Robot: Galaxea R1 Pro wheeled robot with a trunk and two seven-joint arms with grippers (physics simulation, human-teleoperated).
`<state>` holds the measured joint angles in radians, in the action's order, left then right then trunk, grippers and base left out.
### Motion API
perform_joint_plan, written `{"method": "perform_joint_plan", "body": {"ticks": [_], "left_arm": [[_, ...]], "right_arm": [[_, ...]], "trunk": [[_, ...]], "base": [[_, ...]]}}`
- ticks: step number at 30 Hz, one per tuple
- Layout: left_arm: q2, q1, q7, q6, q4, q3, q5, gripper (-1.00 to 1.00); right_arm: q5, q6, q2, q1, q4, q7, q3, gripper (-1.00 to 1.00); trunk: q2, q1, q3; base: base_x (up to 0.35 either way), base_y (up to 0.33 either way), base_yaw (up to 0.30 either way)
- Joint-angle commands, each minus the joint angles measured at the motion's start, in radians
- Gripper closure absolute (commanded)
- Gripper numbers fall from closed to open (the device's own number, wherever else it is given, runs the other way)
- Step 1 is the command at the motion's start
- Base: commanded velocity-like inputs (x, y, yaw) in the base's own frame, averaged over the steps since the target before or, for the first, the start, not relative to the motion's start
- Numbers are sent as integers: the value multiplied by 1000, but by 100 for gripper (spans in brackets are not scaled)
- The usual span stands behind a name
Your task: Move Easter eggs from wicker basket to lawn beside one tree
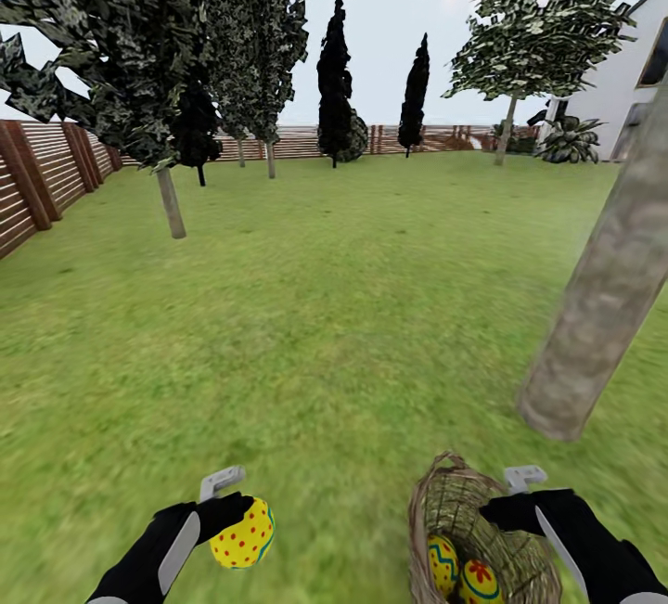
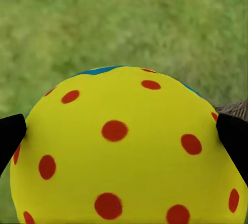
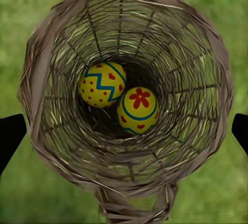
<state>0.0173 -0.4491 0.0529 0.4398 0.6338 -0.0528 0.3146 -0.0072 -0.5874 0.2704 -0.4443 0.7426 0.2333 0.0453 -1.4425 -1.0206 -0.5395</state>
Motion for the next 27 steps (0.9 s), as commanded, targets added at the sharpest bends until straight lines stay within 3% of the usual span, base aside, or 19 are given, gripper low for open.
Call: {"method": "perform_joint_plan", "body": {"ticks": [1, 9, 21, 27], "left_arm": [[0, 0, 4, 7, 1, -4, 2, 100], [-3, 0, 4, 6, -32, -4, 3, 100], [-3, 0, 1, 5, -33, -4, 3, 100], [-4, 0, 2, 7, -33, -4, 3, 100]], "right_arm": [[0, -5, 1, 0, 1, 1, 3, -100], [1, -5, 1, 0, 1, 1, 5, -100], [1, -5, -2, 0, 1, 0, 3, -100], [1, -5, -1, 0, 1, 0, 2, -100]], "trunk": [[-1, -1, -1], [-1, -1, -1], [-1, -1, -1], [-1, -1, -1]], "base": [[336, 1, 0], [154, 20, 0], [-57, 321, 0], [-5, 49, 0]]}}
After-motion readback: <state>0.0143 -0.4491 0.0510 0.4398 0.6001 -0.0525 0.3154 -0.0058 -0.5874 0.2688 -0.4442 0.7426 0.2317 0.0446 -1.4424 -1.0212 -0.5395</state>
